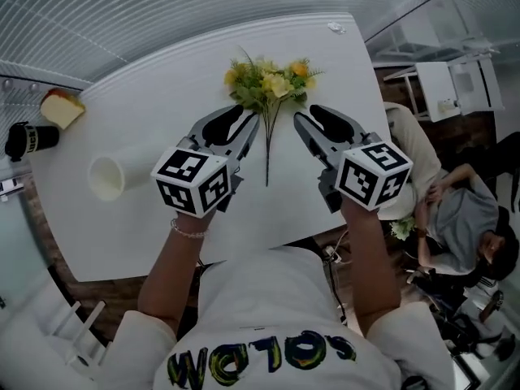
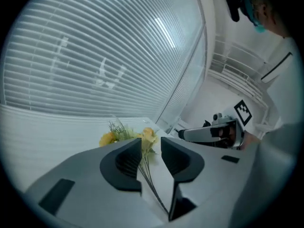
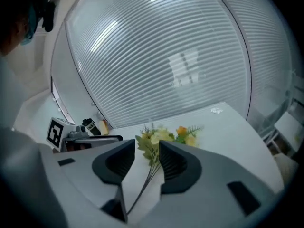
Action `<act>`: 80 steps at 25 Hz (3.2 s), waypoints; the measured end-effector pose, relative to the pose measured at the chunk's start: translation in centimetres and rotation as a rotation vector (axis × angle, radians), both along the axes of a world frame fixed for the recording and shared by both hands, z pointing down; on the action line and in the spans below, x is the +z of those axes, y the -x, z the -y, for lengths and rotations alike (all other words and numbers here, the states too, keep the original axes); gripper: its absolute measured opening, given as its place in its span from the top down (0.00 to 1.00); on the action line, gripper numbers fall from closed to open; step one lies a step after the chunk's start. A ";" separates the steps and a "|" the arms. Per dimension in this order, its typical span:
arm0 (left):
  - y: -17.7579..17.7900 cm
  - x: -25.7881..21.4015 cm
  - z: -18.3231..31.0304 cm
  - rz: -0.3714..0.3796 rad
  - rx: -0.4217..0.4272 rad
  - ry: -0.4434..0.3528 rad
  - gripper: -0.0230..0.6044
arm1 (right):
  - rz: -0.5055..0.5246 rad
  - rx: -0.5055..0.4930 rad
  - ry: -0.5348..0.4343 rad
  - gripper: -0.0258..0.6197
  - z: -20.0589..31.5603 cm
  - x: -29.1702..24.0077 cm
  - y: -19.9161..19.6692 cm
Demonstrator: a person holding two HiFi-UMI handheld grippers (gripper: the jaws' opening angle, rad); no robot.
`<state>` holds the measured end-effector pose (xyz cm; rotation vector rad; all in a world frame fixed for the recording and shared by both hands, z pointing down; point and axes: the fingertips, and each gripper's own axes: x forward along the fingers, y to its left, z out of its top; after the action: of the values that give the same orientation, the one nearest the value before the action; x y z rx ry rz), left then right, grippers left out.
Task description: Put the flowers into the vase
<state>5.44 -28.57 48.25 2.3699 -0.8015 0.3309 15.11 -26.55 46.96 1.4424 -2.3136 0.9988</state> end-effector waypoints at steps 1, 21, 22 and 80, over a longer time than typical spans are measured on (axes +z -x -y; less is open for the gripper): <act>-0.2 0.9 0.3 -0.001 0.001 0.026 0.73 | 0.006 0.007 0.030 0.69 0.4 1.3 -0.1; -2.8 11.1 3.4 0.239 0.075 0.155 0.74 | 0.172 0.038 0.394 0.60 4.9 13.3 1.7; -2.8 11.5 3.6 0.259 0.079 0.147 0.79 | 0.168 0.036 0.399 0.64 5.1 13.5 1.8; -0.1 -8.8 1.0 0.061 -0.046 -0.227 0.94 | 0.040 -0.171 -0.143 0.93 2.1 -8.6 6.6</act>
<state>5.55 -29.55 39.41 2.5564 -0.9658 0.3088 8.47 -28.65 38.37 1.2567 -2.5329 0.8373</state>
